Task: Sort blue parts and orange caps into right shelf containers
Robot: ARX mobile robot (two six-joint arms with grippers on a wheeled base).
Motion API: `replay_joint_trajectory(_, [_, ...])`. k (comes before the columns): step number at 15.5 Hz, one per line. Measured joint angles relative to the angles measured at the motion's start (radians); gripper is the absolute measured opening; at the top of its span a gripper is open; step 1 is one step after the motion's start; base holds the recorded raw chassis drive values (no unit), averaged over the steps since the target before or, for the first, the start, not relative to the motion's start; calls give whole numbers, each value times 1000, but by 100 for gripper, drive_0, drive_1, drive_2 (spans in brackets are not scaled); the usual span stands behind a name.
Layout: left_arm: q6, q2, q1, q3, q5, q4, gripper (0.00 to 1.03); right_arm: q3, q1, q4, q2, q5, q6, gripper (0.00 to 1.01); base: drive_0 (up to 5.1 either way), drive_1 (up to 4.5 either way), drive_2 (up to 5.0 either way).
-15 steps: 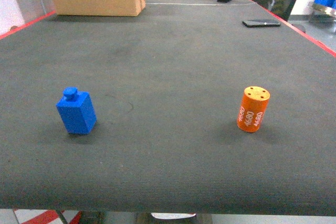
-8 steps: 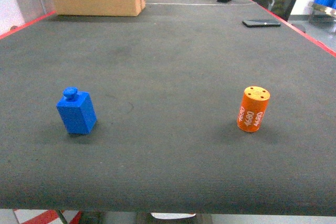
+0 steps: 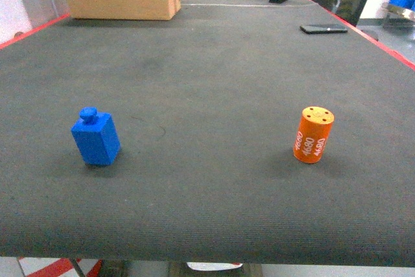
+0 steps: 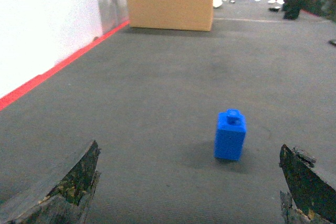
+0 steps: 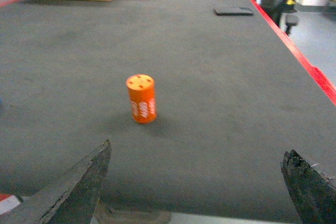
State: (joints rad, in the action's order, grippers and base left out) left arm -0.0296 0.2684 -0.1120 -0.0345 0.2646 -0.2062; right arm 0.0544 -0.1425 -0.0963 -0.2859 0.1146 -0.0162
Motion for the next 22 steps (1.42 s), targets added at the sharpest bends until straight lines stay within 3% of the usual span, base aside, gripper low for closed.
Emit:
replay_joint_trajectory(2, [-6,191,11,-25,27,-167,98,25,-11,-148,-151,-18,-10,98,0,0,0])
replay_joint_trajectory(5, [-5,444,5,-84,16,-385,98,87,-34,-348,-384,-10,-14,98,0,0,0])
replay_joint_trajectory(7, [-3,824,-35,-222,-18,-658,98,202,-74,-607,-747,-14,-16,98,0,0,0])
replay_joint_trajectory(9, [31,1156,-71,-339,-37,-771,98,336,-81,-750,-1103,-16,-45,98,0,0,0])
replay_joint_trajectory(11, [49,1302,-87,-389,-39,-796,98,409,-88,-788,-1281,-26,-72,98,0,0,0])
replay_joint_trajectory(13, [57,1409,-92,-431,-37,-822,98,473,-103,-799,-1438,-30,-74,98,0,0,0])
replay_joint_trajectory(22, [69,1681,-55,-544,-57,-883,98,663,-113,-798,-1686,-33,-71,98,0,0,0])
